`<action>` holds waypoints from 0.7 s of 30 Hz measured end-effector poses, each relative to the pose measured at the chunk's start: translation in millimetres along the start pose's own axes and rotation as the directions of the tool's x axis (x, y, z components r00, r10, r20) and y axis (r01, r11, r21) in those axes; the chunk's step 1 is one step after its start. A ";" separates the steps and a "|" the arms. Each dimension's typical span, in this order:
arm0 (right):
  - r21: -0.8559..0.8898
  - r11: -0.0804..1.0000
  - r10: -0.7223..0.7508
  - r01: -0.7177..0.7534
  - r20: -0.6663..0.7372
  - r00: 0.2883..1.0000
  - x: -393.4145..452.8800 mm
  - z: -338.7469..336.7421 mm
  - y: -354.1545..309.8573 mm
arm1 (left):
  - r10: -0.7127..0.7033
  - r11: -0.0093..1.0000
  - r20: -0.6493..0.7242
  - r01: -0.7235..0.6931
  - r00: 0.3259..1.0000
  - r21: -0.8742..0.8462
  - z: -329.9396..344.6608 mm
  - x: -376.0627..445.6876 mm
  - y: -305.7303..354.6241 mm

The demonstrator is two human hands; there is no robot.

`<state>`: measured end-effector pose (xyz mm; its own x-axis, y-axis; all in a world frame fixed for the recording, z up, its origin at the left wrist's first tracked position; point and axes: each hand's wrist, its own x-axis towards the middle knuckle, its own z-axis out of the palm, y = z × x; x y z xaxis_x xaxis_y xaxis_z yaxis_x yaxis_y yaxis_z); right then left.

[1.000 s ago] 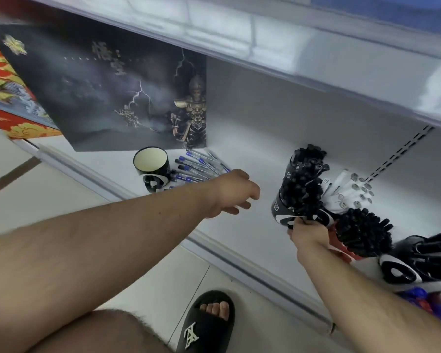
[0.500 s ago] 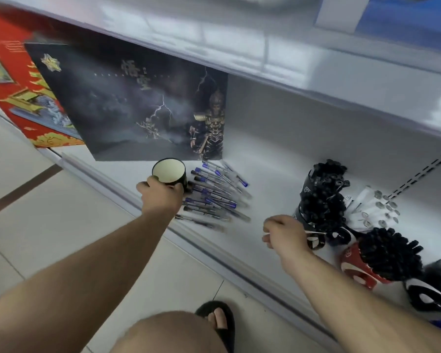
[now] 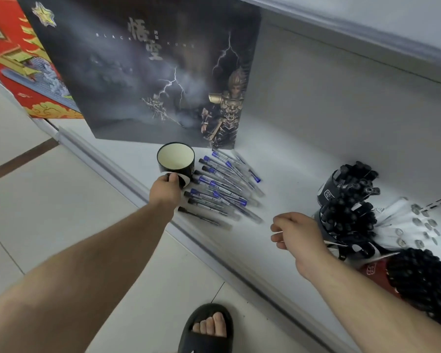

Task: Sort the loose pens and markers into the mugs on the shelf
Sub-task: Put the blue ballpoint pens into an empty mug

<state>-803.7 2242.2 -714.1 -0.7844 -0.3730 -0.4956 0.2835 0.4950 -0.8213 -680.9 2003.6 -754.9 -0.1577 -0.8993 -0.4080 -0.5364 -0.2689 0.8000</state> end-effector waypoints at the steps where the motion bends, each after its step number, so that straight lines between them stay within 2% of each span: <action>1: -0.015 1.000 -0.004 0.004 0.003 1.000 -0.4 -0.2 0.1 | 0.024 0.998 -0.018 -0.025 1.000 -0.055 -0.7 -3.6 0.1; 5: -0.041 0.999 -0.033 0.033 -0.005 0.999 -7.0 -5.7 -4.5 | 0.158 0.979 -0.003 -0.157 0.987 -0.132 -14.3 -32.6 9.5; 7: -0.033 0.998 -0.050 0.050 -0.002 0.999 -14.1 -12.3 -5.2 | 0.259 0.965 0.088 -0.255 0.962 -0.055 -20.4 -56.3 13.8; 9: -0.005 0.999 -0.050 0.050 0.009 0.999 -20.6 -17.2 -1.8 | 0.302 0.952 0.238 -0.304 0.923 -0.028 -17.4 -79.7 11.0; 12: 0.117 0.993 0.014 -0.018 0.031 0.999 -25.6 -19.4 2.4 | 0.282 0.947 0.484 -0.320 0.829 -0.005 6.4 -108.6 -2.7; 15: 0.150 0.982 0.113 -0.112 0.006 0.994 -25.4 -18.9 4.3 | 0.282 0.887 0.658 -0.451 0.698 0.098 35.5 -126.9 -22.8; 18: 0.050 0.992 0.119 -0.115 -0.100 0.988 -20.6 -21.5 15.0 | 0.296 0.844 0.746 -0.529 0.597 0.088 52.6 -136.2 -34.7; 21: -0.069 0.990 0.112 -0.127 -0.186 0.976 -19.2 -28.6 24.7 | 0.164 0.847 0.809 -0.501 0.564 0.177 61.4 -143.8 -32.3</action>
<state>-797.4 2284.0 -716.8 -0.8364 -0.1630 -0.5233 0.3420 0.5909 -0.7307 -691.8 2162.8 -749.0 -0.8480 -0.2723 -0.4548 -0.5224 0.2834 0.8043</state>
